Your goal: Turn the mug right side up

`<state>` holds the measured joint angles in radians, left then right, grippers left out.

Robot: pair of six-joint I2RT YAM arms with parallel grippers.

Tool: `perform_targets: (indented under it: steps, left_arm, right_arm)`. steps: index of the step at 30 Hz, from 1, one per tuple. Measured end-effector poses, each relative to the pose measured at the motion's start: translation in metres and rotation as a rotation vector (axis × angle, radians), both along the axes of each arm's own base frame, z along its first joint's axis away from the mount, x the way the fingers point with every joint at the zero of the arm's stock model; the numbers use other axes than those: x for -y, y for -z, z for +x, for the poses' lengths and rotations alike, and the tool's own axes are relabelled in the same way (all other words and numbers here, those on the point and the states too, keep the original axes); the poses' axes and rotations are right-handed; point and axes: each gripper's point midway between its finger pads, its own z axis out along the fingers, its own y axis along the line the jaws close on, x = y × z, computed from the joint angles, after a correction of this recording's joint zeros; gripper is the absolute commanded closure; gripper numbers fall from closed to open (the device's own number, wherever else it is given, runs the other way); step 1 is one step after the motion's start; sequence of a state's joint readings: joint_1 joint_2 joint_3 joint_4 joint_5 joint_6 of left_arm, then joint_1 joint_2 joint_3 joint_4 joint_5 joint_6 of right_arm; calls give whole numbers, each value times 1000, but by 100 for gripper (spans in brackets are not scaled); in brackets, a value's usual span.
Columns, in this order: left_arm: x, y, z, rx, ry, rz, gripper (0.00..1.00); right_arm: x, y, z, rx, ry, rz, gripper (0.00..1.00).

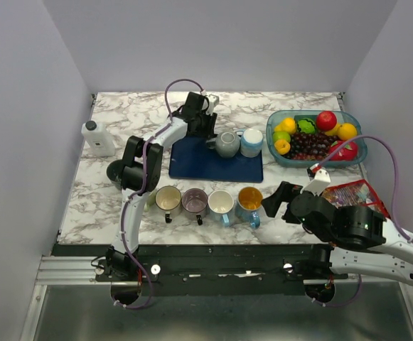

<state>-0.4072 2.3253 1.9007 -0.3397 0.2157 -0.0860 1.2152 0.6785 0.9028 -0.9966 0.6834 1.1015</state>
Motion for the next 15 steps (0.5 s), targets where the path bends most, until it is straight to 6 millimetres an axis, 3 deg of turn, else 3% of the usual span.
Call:
perform_targets:
  steps: [3, 7, 11, 15]
  left_arm:
    - [-8, 15, -18, -42, 11, 29, 56]
    - [-17, 16, -41, -62, 34, 51, 56]
    - [-22, -1, -59, -34, 53, 53, 56]
    - [-20, -35, -78, 40, 123, 17, 44]
  right_arm:
    - [0, 2, 0, -2, 1, -3, 0]
    - [0, 4, 0, -5, 2, -9, 0]
    - [-2, 6, 1, -9, 3, -13, 0]
    - [-2, 10, 1, -12, 3, -20, 0]
